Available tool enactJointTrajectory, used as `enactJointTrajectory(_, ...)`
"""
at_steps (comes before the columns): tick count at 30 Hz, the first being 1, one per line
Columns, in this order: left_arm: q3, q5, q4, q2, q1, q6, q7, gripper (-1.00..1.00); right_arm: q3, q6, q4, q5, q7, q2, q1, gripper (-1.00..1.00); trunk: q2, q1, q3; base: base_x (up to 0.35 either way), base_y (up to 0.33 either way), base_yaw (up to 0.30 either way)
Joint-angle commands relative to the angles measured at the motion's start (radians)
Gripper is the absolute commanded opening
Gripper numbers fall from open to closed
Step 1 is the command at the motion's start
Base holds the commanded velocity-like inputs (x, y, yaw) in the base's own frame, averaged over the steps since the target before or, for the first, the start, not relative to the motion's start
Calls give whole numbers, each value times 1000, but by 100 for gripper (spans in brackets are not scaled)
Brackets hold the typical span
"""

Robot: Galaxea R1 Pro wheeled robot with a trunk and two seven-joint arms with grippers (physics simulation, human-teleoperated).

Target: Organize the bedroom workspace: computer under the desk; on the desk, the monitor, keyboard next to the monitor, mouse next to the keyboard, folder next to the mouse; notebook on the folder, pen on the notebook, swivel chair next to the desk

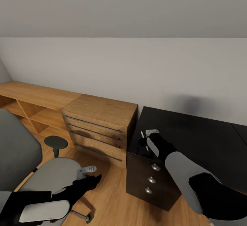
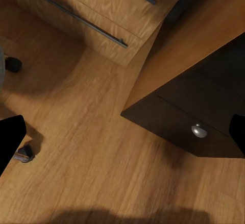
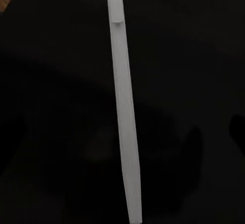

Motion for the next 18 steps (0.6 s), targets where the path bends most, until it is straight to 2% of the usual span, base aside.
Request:
enactJointTrajectory(1,-2,5,-1,0,-2,-5,1,100,7,4,-1,-11,-7,-1,-1,100,-1,0,-1,0,0,0)
enactJointTrajectory(16,-3,5,-2,0,-2,-5,1,100,-21,6,0,-13,-1,-9,-1,100,-1,0,-1,0,0,0)
enactJointTrajectory(18,-3,5,-1,0,-2,-5,2,100,-22,6,0,-13,-1,-10,-1,100,-15,8,-7,0,0,0)
